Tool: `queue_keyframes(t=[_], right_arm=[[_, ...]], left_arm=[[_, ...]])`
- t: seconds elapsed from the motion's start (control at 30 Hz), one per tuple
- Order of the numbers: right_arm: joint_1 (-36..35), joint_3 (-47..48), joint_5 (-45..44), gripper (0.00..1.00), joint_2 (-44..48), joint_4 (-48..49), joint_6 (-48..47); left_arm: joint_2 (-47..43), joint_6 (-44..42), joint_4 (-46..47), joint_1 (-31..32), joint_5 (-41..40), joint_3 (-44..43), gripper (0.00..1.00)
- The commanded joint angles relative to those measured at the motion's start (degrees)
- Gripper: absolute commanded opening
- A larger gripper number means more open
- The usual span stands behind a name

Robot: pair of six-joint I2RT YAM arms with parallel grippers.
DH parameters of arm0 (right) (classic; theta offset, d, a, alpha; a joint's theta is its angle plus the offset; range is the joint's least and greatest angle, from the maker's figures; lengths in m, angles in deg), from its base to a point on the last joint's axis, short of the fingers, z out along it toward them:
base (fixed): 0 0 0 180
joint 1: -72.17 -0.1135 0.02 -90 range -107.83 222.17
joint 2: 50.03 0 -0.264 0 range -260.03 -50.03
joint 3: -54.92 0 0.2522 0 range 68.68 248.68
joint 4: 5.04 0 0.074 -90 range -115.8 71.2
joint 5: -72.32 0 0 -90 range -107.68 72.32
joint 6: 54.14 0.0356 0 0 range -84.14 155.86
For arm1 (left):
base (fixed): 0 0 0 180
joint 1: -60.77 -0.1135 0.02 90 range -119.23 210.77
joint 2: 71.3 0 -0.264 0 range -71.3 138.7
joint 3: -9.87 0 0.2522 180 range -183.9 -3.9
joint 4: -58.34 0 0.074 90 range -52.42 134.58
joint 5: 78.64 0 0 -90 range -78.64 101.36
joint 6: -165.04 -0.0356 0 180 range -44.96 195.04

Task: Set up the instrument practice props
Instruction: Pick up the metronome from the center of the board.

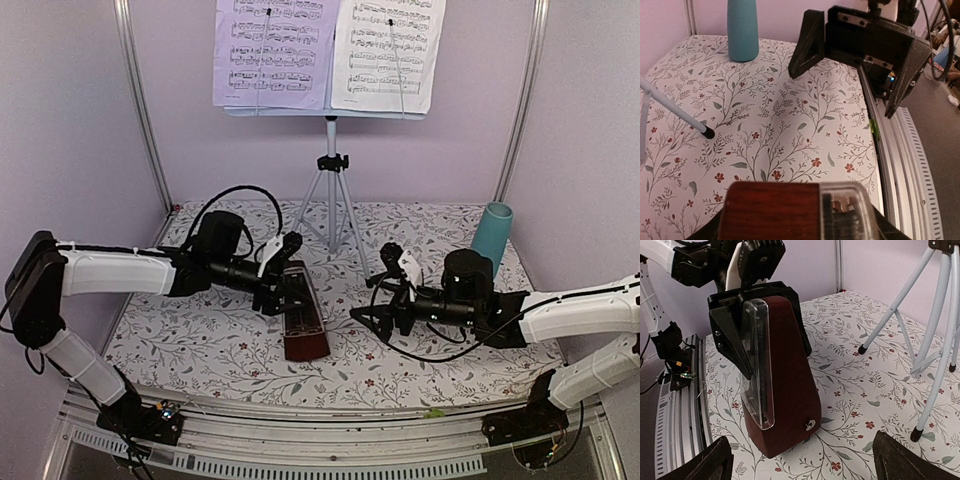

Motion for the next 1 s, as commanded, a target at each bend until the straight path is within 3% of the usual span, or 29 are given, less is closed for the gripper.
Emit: queue_keyframes(t=[0.0, 0.23, 0.53, 0.67, 0.97], right_arm=[[-0.29, -0.68, 7.44, 0.99, 0.02, 1.69, -0.03], [-0.3, -0.96, 9.01, 0.95, 2.23, -1.53, -0.46], [0.55, -4.32, 17.62, 0.95, 7.94, 2.59, 2.47], [0.58, -12.12, 20.02, 0.92, 12.71, 13.95, 1.18], [0.56, -11.39, 21.58, 0.88, 10.24, 18.73, -3.25]], left_arm=[[-1.22, -4.6, 4.16, 3.02, 6.25, -4.03, 0.24], [-4.18, -7.94, 1.03, 5.0, 8.07, -7.47, 0.16], [-4.04, -16.17, -23.75, 9.93, 4.95, -25.24, 0.15], [-3.5, -18.91, -35.41, 13.43, 0.28, -32.83, 0.15], [-1.61, -20.63, -45.81, 18.72, -6.01, -42.92, 0.14]])
